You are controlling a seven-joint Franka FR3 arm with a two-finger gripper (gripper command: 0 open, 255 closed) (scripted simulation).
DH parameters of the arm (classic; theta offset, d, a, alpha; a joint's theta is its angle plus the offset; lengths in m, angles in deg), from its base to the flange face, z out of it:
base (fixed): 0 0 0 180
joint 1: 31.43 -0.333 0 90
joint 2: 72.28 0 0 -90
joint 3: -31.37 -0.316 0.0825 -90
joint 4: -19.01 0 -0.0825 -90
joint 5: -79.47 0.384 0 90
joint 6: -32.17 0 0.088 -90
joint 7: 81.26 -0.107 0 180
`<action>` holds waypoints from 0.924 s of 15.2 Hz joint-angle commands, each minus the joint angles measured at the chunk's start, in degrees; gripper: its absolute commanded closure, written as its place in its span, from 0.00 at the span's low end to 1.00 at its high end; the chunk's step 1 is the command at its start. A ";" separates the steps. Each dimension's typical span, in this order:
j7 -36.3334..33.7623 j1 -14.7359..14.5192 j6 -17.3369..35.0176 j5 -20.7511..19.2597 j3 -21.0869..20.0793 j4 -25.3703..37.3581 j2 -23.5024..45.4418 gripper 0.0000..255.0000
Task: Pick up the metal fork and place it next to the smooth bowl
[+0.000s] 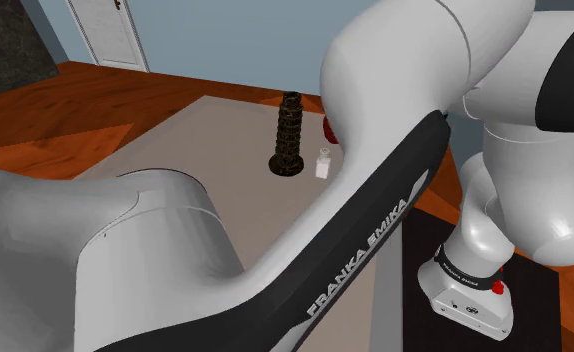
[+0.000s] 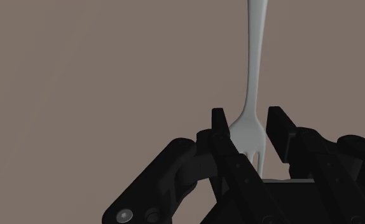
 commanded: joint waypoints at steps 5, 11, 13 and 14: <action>-0.65 -0.09 3.90 -0.96 0.52 -2.46 1.58 1.00; -1.39 -0.36 7.38 -2.02 1.11 -4.31 3.37 1.00; -1.39 -0.35 7.38 -2.02 1.11 -4.31 3.37 1.00; -1.39 -0.35 7.38 -2.02 1.11 -4.31 3.37 1.00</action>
